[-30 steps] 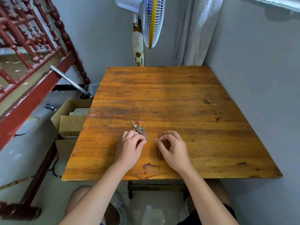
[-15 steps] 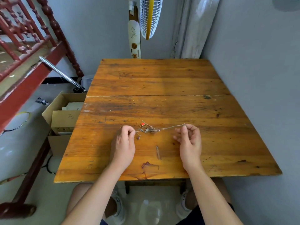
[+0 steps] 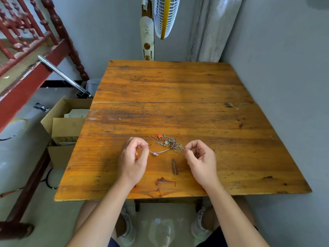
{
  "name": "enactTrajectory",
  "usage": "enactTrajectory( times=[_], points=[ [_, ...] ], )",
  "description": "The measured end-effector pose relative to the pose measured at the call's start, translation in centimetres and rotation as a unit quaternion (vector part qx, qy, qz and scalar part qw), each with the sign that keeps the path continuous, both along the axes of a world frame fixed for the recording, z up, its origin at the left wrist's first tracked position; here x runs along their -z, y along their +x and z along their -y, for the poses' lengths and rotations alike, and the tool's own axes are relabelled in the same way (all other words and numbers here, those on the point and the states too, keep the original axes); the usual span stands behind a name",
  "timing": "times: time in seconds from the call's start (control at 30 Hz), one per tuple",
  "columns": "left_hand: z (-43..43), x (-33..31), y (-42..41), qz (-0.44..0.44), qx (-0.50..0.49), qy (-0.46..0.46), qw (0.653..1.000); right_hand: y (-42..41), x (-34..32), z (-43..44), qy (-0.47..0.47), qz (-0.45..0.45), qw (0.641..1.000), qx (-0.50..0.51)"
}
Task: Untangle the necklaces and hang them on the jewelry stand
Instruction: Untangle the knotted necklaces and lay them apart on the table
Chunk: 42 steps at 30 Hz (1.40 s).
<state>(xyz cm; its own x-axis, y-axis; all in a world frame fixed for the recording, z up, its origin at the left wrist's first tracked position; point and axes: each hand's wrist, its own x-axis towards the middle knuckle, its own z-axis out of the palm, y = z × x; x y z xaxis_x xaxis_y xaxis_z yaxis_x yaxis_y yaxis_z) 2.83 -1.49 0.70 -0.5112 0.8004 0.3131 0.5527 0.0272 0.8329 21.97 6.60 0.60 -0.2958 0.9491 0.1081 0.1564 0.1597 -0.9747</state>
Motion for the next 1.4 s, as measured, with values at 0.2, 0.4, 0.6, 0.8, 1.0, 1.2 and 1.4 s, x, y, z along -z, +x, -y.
enactTrajectory(
  times=[0.2, 0.4, 0.6, 0.8, 1.0, 1.2, 1.4],
  points=[
    [-0.3, 0.2, 0.0, -0.030, -0.030, -0.059, 0.997, -0.3, 0.2, 0.0, 0.030, 0.034, 0.999, -0.003],
    [-0.3, 0.4, -0.1, -0.154, 0.034, -0.118, 0.980, -0.7, 0.6, 0.0, 0.087, 0.118, 0.989, -0.009],
    [0.7, 0.1, -0.5, -0.182, 0.050, -0.126, 0.974, -0.8, 1.0, 0.0, 0.138, 0.190, 0.972, -0.004],
    [-0.6, -1.2, -1.4, -0.164, 0.065, -0.152, 0.972, -1.1, 1.0, -0.2, 0.125, 0.210, 0.970, 0.002],
    [-5.6, -1.5, -1.1, -0.211, 0.059, -0.172, 0.960, -1.1, 1.0, -0.1, 0.125, 0.212, 0.969, 0.004],
    [-6.9, -1.6, -1.4, -0.202, 0.066, -0.197, 0.957, -1.1, 0.9, -0.1, 0.116, 0.220, 0.969, -0.001],
    [-6.8, -2.5, -2.7, -0.095, 0.068, -0.200, 0.973, -1.1, 0.8, -0.4, 0.106, 0.229, 0.967, -0.010]
  ],
)
